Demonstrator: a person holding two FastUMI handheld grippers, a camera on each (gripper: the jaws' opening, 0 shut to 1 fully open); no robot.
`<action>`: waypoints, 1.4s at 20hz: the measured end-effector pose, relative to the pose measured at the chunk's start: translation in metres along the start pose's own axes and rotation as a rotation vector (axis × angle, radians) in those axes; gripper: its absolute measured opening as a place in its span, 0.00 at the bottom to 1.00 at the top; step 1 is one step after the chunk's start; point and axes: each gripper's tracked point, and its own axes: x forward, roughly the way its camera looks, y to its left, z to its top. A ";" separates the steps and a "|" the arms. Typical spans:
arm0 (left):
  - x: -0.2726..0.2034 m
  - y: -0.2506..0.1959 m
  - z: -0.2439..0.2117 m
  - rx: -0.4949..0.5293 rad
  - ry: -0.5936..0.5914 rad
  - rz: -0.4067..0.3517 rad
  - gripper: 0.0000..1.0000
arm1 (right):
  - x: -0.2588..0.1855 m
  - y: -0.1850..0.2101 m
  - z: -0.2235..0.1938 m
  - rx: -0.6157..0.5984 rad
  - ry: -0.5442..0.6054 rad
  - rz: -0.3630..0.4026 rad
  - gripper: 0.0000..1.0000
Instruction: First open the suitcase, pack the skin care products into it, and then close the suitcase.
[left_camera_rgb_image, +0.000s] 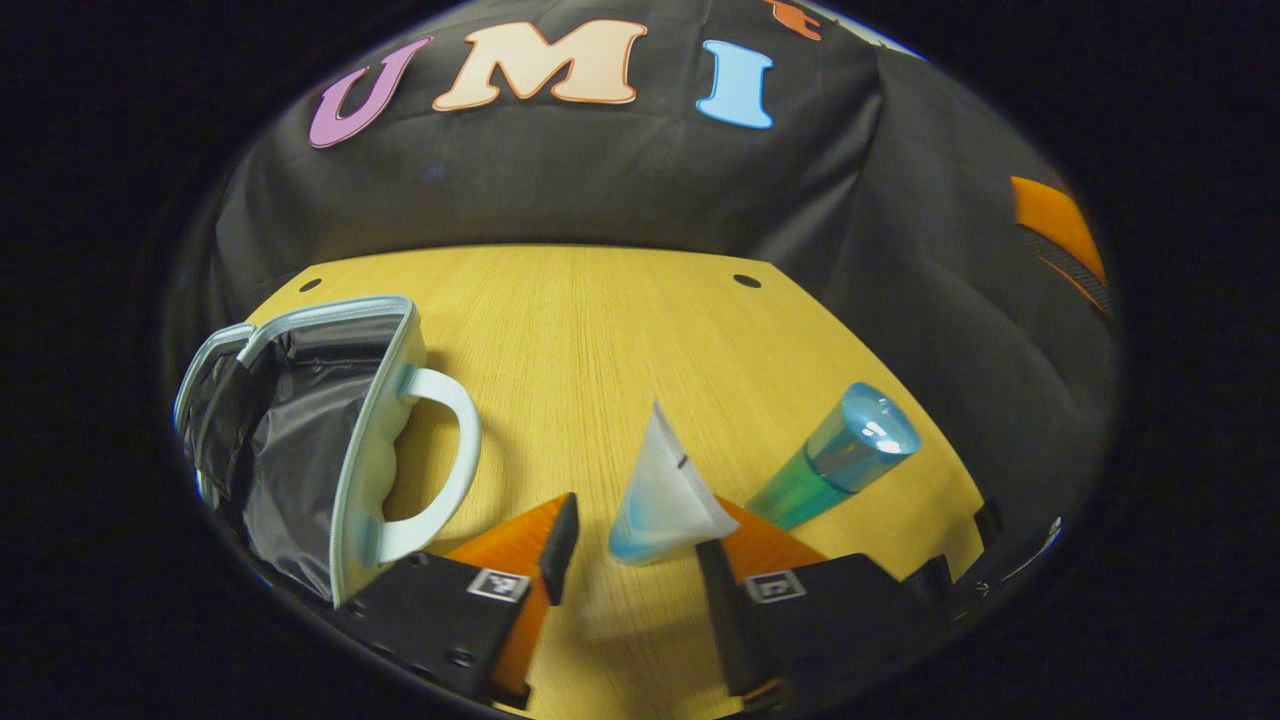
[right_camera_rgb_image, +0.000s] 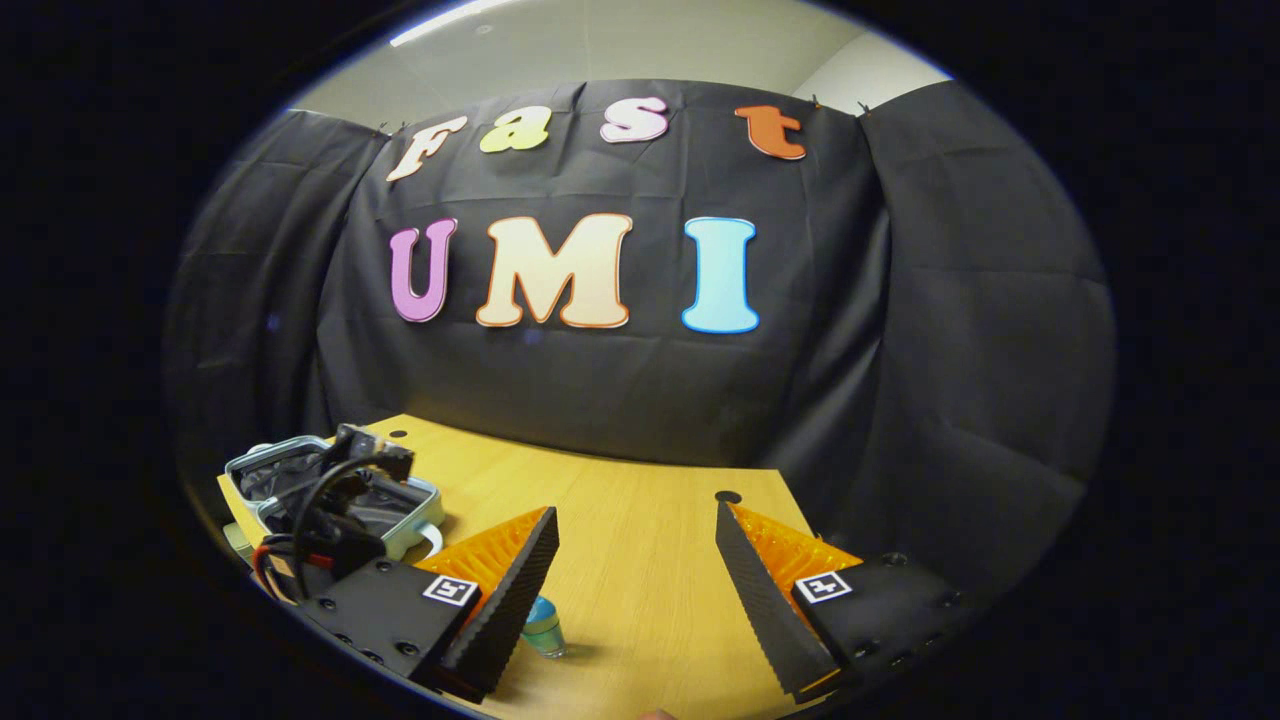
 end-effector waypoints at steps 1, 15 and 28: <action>0.002 0.005 -0.003 0.007 0.005 0.020 0.51 | 0.001 0.005 -0.006 -0.004 0.009 0.015 0.99; -0.073 0.020 0.074 0.008 -0.057 0.036 0.21 | 0.032 0.067 -0.140 -0.034 0.230 0.211 1.00; -0.117 0.137 0.053 -0.043 0.047 0.205 0.21 | 0.038 0.108 -0.175 -0.003 0.422 0.293 0.47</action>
